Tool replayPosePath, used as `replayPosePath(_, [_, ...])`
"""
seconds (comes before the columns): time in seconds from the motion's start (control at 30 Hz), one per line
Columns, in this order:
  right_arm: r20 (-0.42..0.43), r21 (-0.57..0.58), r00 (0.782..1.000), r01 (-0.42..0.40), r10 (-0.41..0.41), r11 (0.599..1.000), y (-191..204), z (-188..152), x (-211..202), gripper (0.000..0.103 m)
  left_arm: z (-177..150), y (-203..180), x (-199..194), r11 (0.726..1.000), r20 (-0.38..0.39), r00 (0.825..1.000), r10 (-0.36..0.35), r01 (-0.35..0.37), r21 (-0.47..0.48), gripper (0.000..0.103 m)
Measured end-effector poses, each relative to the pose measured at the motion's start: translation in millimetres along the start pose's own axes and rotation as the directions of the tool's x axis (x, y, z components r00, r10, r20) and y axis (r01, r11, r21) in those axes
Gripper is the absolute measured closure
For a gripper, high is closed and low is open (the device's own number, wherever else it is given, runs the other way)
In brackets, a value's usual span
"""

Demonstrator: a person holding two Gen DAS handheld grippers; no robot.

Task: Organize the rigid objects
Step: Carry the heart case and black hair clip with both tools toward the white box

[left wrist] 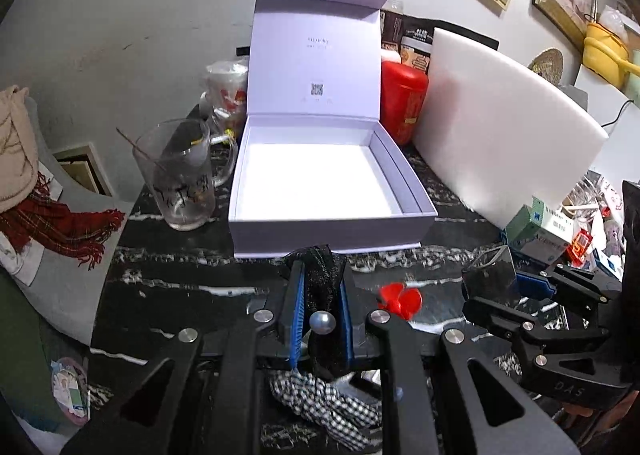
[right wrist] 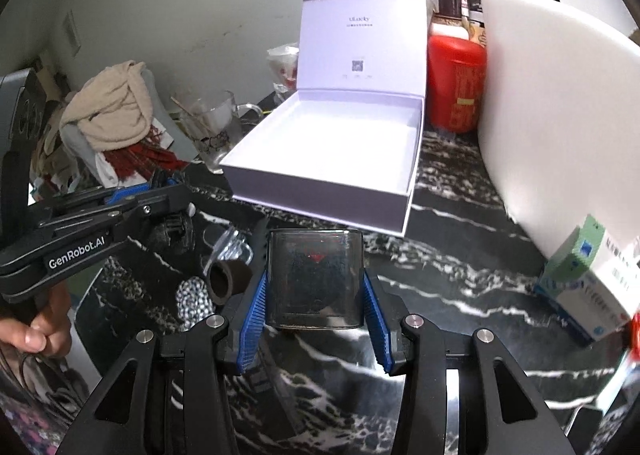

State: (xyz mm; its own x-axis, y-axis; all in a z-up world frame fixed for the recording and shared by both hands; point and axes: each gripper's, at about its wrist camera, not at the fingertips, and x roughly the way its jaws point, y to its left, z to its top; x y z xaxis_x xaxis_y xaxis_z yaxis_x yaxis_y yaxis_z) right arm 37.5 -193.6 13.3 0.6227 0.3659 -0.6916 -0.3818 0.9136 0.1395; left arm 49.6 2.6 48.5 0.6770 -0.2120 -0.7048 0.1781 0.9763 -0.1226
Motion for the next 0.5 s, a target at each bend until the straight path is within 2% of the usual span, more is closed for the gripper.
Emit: replayPosePath(0.5, [0.048, -0.009, 0.999, -0.011, 0.011, 1.0, -17, 52, 17, 0.058, 50, 18, 28, 1.0, 0.036, 0.999, 0.017, -0.016, -0.016, 0.088])
